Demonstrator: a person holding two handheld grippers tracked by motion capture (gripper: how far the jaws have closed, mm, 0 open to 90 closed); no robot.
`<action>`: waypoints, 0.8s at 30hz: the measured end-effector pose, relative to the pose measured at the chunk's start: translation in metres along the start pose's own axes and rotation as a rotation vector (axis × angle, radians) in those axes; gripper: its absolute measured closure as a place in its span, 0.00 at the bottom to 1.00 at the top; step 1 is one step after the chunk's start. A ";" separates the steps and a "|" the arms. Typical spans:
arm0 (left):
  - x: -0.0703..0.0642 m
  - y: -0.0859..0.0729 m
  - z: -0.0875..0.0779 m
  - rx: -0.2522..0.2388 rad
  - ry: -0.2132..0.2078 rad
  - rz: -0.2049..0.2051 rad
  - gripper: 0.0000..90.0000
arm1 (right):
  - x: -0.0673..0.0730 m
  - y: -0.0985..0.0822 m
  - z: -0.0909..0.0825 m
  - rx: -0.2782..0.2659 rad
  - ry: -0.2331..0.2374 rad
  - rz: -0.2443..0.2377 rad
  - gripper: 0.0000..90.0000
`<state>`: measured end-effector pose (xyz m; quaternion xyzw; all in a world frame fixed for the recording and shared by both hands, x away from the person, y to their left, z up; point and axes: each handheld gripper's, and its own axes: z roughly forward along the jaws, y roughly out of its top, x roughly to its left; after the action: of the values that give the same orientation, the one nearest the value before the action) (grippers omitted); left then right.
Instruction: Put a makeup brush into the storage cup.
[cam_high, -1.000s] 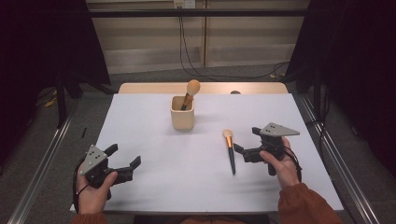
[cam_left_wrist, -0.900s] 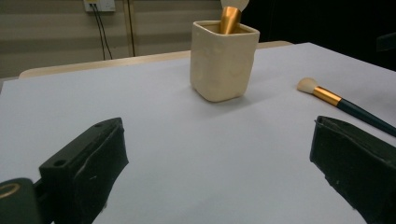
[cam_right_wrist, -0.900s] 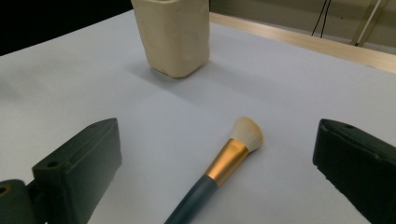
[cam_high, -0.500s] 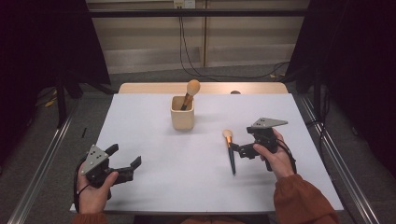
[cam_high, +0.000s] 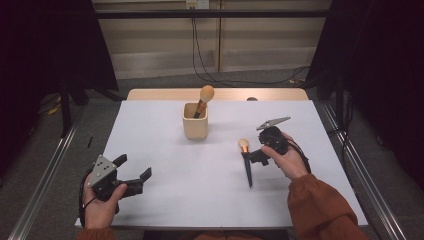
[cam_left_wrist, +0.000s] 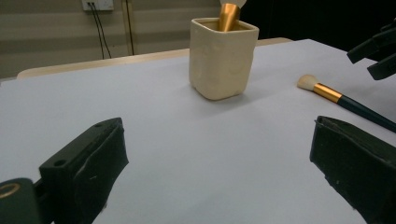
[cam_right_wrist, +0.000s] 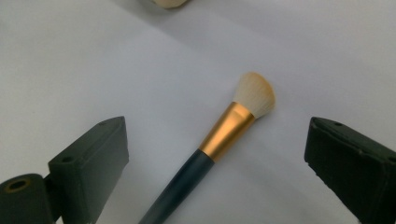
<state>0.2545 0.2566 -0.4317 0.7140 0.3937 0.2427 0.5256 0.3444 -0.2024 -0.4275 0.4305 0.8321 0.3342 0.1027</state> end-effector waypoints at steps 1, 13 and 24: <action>0.000 0.000 0.000 0.001 -0.001 0.001 0.04 | 0.000 0.001 0.001 0.019 0.001 -0.001 0.06; -0.001 0.000 0.000 0.006 0.002 0.015 0.04 | 0.003 0.012 0.014 0.177 0.008 -0.012 0.05; 0.000 0.000 0.000 0.001 0.002 0.013 0.04 | -0.002 0.021 0.021 0.260 0.002 0.024 0.16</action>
<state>0.2545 0.2561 -0.4320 0.7166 0.3898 0.2467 0.5232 0.3689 -0.1859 -0.4299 0.4497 0.8634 0.2250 0.0410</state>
